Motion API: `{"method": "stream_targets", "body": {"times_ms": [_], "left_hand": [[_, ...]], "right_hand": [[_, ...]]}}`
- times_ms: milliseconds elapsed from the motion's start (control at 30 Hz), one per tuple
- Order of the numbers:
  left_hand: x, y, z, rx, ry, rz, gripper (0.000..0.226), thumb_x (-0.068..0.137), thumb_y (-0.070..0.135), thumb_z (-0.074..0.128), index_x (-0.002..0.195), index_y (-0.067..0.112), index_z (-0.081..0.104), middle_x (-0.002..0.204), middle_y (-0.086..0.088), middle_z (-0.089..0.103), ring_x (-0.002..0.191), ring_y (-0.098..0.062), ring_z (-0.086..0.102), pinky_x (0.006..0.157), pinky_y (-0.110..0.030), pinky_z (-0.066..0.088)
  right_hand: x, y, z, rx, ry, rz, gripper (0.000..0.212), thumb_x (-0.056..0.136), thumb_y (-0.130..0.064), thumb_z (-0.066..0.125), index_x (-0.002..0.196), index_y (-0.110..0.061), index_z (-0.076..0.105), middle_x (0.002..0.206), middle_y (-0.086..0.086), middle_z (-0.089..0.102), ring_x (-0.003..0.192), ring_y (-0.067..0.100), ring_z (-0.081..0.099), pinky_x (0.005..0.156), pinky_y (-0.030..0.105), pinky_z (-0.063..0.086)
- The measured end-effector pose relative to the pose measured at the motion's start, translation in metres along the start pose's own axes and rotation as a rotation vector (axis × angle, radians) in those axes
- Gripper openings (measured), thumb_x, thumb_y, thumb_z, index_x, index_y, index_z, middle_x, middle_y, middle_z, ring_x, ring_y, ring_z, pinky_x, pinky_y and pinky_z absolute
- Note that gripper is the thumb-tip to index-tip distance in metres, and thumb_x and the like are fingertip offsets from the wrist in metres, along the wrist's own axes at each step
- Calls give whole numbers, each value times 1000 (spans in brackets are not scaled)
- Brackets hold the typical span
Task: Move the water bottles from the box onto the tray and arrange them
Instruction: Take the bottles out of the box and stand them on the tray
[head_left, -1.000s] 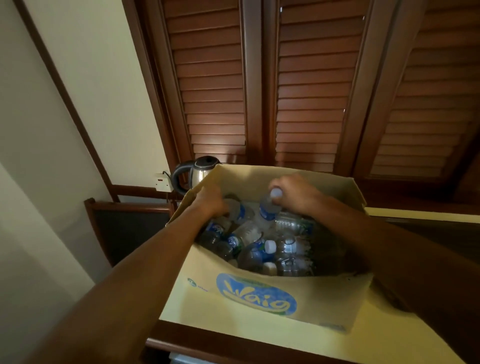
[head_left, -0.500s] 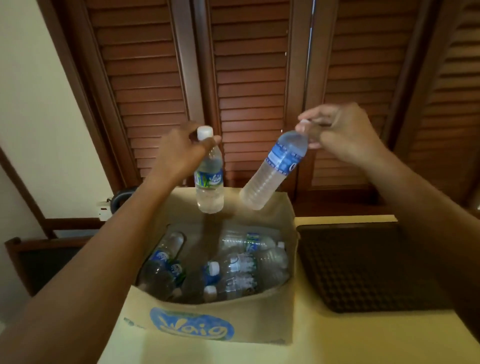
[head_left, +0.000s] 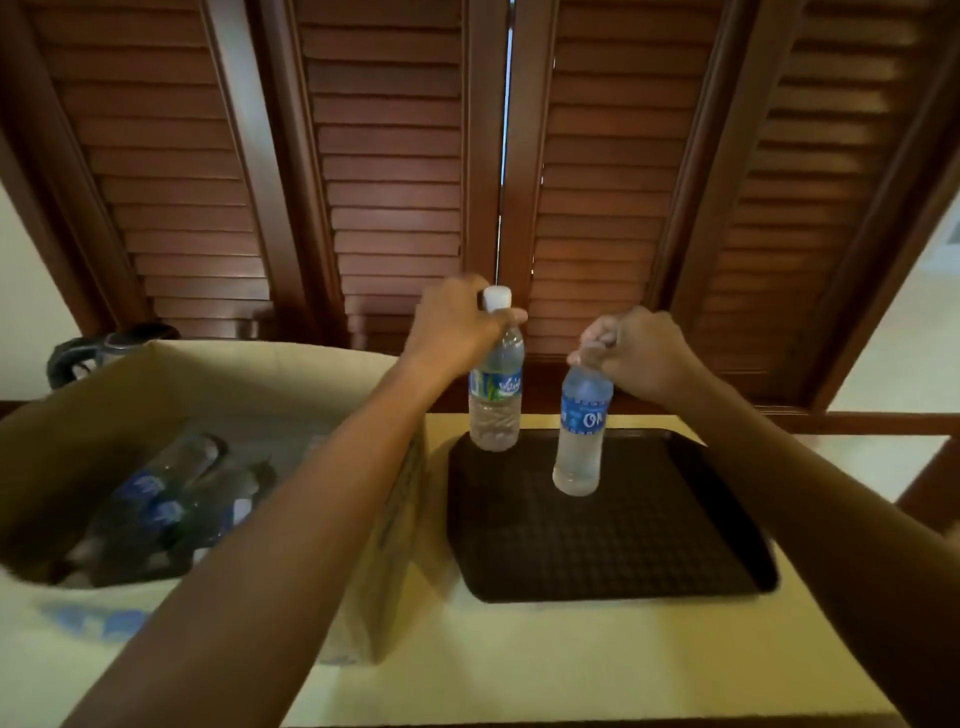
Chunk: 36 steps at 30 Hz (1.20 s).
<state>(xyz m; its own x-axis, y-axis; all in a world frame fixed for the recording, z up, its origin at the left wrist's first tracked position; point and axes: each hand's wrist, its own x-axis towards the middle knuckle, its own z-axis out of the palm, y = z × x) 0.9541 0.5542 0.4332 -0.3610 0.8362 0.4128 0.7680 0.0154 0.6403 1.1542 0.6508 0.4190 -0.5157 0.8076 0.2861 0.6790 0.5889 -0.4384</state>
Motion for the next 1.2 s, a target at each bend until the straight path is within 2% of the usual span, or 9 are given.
{"method": "stream_targets", "body": {"times_ms": [100, 233, 333, 433, 567, 700, 833, 1033, 1200], "left_hand": [[-8, -24, 44, 37, -36, -114, 36, 83, 43, 77, 106, 17, 67, 96, 0, 67, 90, -14, 64, 74, -30, 55], [-20, -54, 81, 37, -64, -220, 34, 83, 40, 78, 106, 18, 66, 94, 3, 67, 91, -14, 65, 73, -27, 53], [-24, -64, 93, -36, -31, -242, 34, 84, 39, 77, 109, 20, 66, 95, 7, 66, 93, -10, 65, 68, -20, 49], [-25, -69, 97, -79, -56, -247, 39, 83, 43, 78, 115, 24, 64, 101, 10, 65, 97, -8, 63, 68, -18, 47], [-34, -77, 101, -171, -124, -285, 59, 79, 45, 81, 129, 27, 55, 115, 13, 59, 106, -8, 57, 77, -24, 48], [-51, -100, 116, -217, -261, -319, 85, 72, 29, 89, 141, 33, 41, 126, 15, 55, 122, -13, 55, 87, -27, 50], [-56, -107, 129, -252, -181, -355, 75, 76, 20, 86, 137, 35, 44, 129, 13, 57, 126, -16, 55, 83, -23, 47], [-52, -106, 141, -236, -125, -405, 68, 74, 27, 88, 130, 29, 49, 133, 6, 60, 124, -18, 58, 82, -25, 45], [-46, -102, 142, -237, -105, -418, 70, 77, 23, 86, 135, 27, 48, 140, 3, 56, 126, -19, 55, 81, -23, 40]], "right_hand": [[2, 27, 29, -31, -83, -3, 22, 88, -36, 76, 99, -18, 74, 90, -3, 73, 83, 12, 70, 73, 29, 57], [7, 44, 51, 49, -49, -6, 29, 90, -38, 73, 113, -20, 71, 103, -1, 72, 93, 14, 68, 82, 35, 59], [6, 56, 61, 154, -6, -27, 38, 88, -39, 76, 121, -22, 68, 109, -4, 71, 96, 12, 68, 78, 25, 55], [-3, 68, 68, 338, -56, 8, 70, 82, -41, 81, 143, -27, 51, 122, -11, 64, 110, 9, 63, 75, 15, 47], [-22, 93, 95, 424, -175, 170, 98, 77, -33, 87, 155, -26, 29, 150, -1, 51, 133, 24, 56, 98, 37, 49], [-34, 108, 131, 403, -259, 210, 86, 79, -31, 86, 150, -25, 36, 150, -2, 53, 136, 24, 53, 105, 39, 46], [-25, 103, 153, 456, -240, 205, 72, 85, -30, 81, 146, -23, 42, 145, -2, 58, 132, 22, 57, 106, 40, 47], [-5, 100, 161, 491, -207, 228, 72, 84, -26, 82, 145, -21, 43, 140, 1, 61, 128, 23, 59, 102, 39, 49], [-8, 101, 170, 455, -138, 233, 61, 91, -24, 74, 145, -18, 45, 138, 4, 62, 128, 24, 59, 97, 32, 46]]}}
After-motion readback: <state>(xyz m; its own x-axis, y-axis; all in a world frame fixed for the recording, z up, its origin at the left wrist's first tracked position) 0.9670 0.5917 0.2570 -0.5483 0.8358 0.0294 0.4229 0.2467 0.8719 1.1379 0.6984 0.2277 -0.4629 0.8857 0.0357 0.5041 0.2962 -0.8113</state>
